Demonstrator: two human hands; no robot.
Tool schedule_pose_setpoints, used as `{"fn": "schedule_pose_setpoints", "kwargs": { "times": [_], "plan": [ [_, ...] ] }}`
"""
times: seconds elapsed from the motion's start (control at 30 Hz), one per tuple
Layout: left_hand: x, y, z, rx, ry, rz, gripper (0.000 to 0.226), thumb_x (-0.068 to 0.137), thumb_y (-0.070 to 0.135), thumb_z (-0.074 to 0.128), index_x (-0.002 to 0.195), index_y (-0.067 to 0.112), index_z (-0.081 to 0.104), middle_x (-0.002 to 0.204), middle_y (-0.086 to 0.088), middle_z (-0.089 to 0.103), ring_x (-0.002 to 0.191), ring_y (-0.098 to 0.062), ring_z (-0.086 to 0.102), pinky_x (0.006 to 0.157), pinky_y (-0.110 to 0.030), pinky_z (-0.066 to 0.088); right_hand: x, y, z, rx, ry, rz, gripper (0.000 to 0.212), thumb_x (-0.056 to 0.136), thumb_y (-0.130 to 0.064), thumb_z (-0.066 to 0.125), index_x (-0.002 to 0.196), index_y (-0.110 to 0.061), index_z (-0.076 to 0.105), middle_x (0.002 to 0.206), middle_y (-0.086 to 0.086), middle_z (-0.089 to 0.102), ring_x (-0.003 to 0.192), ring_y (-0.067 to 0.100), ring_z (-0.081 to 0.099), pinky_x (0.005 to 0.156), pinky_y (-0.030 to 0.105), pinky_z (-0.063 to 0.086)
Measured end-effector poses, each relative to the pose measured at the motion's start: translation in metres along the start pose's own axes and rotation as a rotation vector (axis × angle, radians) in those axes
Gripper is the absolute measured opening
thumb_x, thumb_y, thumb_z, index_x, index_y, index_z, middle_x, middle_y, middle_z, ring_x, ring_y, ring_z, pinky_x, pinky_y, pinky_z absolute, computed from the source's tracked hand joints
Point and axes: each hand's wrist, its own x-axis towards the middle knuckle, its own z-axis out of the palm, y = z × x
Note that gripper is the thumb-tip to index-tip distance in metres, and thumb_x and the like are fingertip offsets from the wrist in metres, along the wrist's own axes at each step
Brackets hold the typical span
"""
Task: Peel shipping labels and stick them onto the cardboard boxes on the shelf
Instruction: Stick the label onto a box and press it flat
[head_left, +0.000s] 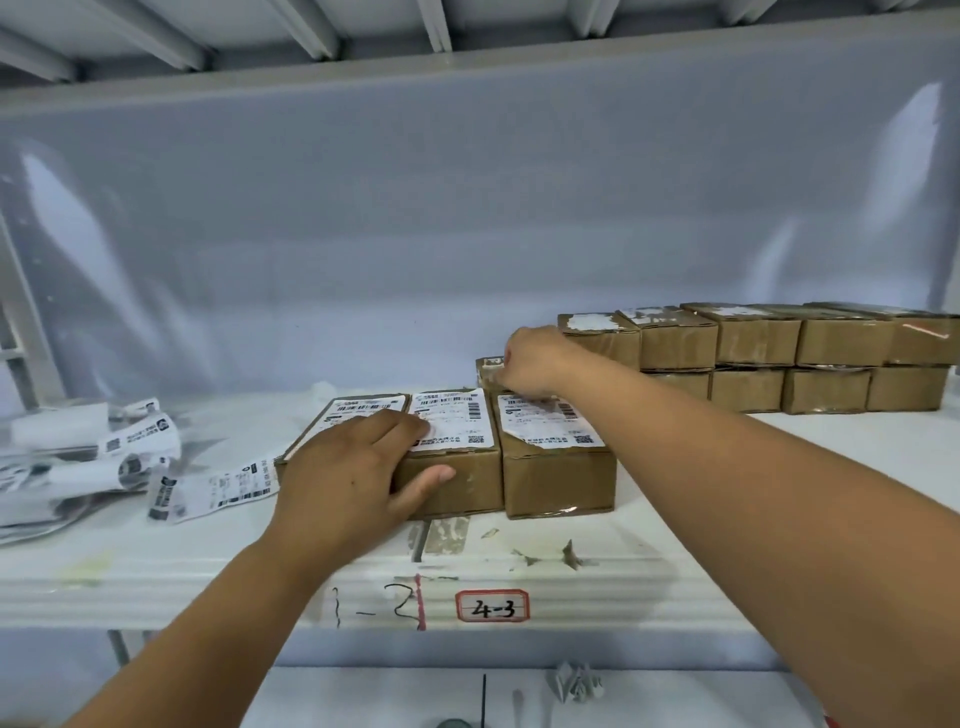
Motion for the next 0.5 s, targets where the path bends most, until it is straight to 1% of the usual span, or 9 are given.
{"fn": "schedule_pose_setpoints", "kwargs": {
  "times": [0.03, 0.07, 0.1, 0.17, 0.23, 0.3, 0.37, 0.47, 0.5],
  "plan": [
    [0.000, -0.001, 0.001, -0.016, -0.004, 0.002, 0.071, 0.090, 0.069, 0.014, 0.099, 0.025, 0.069, 0.095, 0.009, 0.070, 0.075, -0.019, 0.068, 0.061, -0.026, 0.052, 0.003, -0.005, 0.000, -0.055, -0.037, 0.007, 0.027, 0.095, -0.035, 0.048, 0.097, -0.009, 0.054, 0.109, 0.012, 0.060, 0.087, 0.025, 0.052, 0.069, 0.027, 0.042],
    [0.000, -0.002, 0.002, -0.031, -0.014, 0.003, 0.071, 0.089, 0.070, 0.014, 0.101, 0.026, 0.069, 0.097, 0.009, 0.070, 0.078, -0.019, 0.068, 0.064, -0.027, 0.052, 0.005, -0.010, 0.000, -0.083, -0.069, 0.021, 0.029, 0.095, -0.036, 0.047, 0.103, -0.008, 0.055, 0.114, 0.012, 0.059, 0.092, 0.026, 0.053, 0.070, 0.027, 0.040],
    [0.000, -0.003, 0.003, -0.041, -0.021, 0.002, 0.071, 0.089, 0.071, 0.014, 0.102, 0.026, 0.068, 0.099, 0.010, 0.070, 0.080, -0.018, 0.068, 0.067, -0.027, 0.052, 0.007, -0.012, 0.001, -0.099, -0.092, 0.038, 0.037, 0.097, -0.038, 0.045, 0.113, -0.007, 0.055, 0.121, 0.012, 0.057, 0.101, 0.028, 0.053, 0.074, 0.028, 0.041],
    [-0.001, -0.006, 0.005, -0.052, -0.024, 0.001, 0.071, 0.087, 0.073, 0.015, 0.104, 0.027, 0.068, 0.100, 0.009, 0.069, 0.083, -0.018, 0.067, 0.070, -0.027, 0.051, 0.012, -0.016, 0.005, -0.122, -0.140, 0.074, 0.053, 0.099, -0.046, 0.038, 0.133, -0.006, 0.047, 0.136, 0.012, 0.050, 0.119, 0.028, 0.049, 0.088, 0.032, 0.041],
    [-0.001, -0.005, 0.005, -0.080, -0.038, 0.003, 0.072, 0.086, 0.074, 0.016, 0.104, 0.027, 0.067, 0.100, 0.009, 0.069, 0.085, -0.018, 0.067, 0.072, -0.029, 0.051, 0.016, -0.017, 0.008, -0.119, -0.171, 0.113, 0.062, 0.098, -0.054, 0.034, 0.140, -0.009, 0.041, 0.143, 0.010, 0.043, 0.128, 0.029, 0.043, 0.100, 0.036, 0.038],
    [-0.001, -0.006, 0.007, -0.090, -0.033, 0.009, 0.072, 0.085, 0.076, 0.017, 0.103, 0.027, 0.067, 0.099, 0.008, 0.069, 0.084, -0.020, 0.066, 0.073, -0.031, 0.051, 0.024, -0.021, 0.012, -0.137, -0.187, 0.152, 0.066, 0.095, -0.060, 0.035, 0.141, -0.013, 0.040, 0.146, 0.008, 0.041, 0.132, 0.030, 0.039, 0.107, 0.042, 0.034],
    [-0.001, -0.008, 0.008, -0.067, -0.012, 0.025, 0.073, 0.085, 0.076, 0.016, 0.102, 0.027, 0.068, 0.097, 0.009, 0.070, 0.081, -0.020, 0.066, 0.073, -0.032, 0.051, 0.031, -0.025, 0.013, -0.160, -0.216, 0.182, 0.068, 0.093, -0.063, 0.037, 0.140, -0.014, 0.042, 0.144, 0.007, 0.042, 0.131, 0.030, 0.039, 0.107, 0.044, 0.034],
    [-0.001, -0.008, 0.009, -0.031, 0.015, 0.028, 0.072, 0.086, 0.075, 0.014, 0.099, 0.029, 0.068, 0.094, 0.011, 0.070, 0.077, -0.018, 0.066, 0.069, -0.030, 0.051, 0.036, -0.029, 0.010, -0.125, -0.346, 0.195, 0.069, 0.094, -0.061, 0.035, 0.142, -0.012, 0.039, 0.146, 0.008, 0.040, 0.130, 0.030, 0.041, 0.103, 0.039, 0.036],
    [-0.001, -0.008, 0.009, -0.030, 0.014, 0.026, 0.072, 0.085, 0.075, 0.014, 0.098, 0.030, 0.068, 0.093, 0.012, 0.069, 0.077, -0.017, 0.066, 0.069, -0.029, 0.051, 0.038, -0.029, 0.009, -0.115, -0.348, 0.195, 0.066, 0.095, -0.058, 0.036, 0.142, -0.012, 0.039, 0.143, 0.008, 0.043, 0.128, 0.029, 0.043, 0.100, 0.037, 0.038]
  ]
}}
